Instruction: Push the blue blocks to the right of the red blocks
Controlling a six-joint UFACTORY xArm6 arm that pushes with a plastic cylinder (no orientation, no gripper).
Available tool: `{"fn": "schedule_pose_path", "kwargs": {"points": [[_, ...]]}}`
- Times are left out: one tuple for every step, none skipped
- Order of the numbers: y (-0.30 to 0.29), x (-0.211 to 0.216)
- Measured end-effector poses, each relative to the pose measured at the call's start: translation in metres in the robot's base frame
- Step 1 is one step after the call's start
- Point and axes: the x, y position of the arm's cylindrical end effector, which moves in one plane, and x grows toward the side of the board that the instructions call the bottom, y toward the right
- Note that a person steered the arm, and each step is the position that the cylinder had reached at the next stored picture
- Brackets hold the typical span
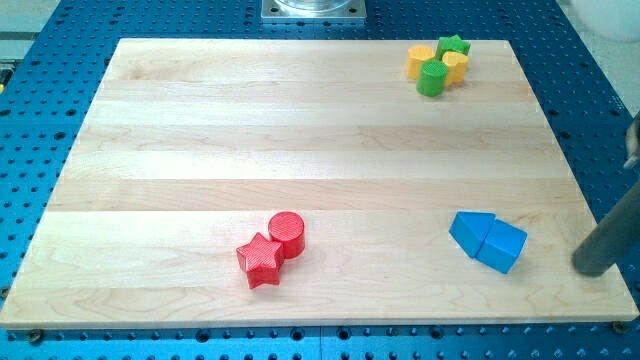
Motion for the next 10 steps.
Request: {"fn": "schedule_pose_path", "kwargs": {"points": [[-0.048,-0.023],[-0.090,-0.040],[-0.142,-0.040],[-0.205,-0.043],[-0.200,-0.070],[-0.235,-0.067],[-0.263,-0.032],[-0.223,-0.034],[-0.103,-0.039],[-0.053,-0.022]]}}
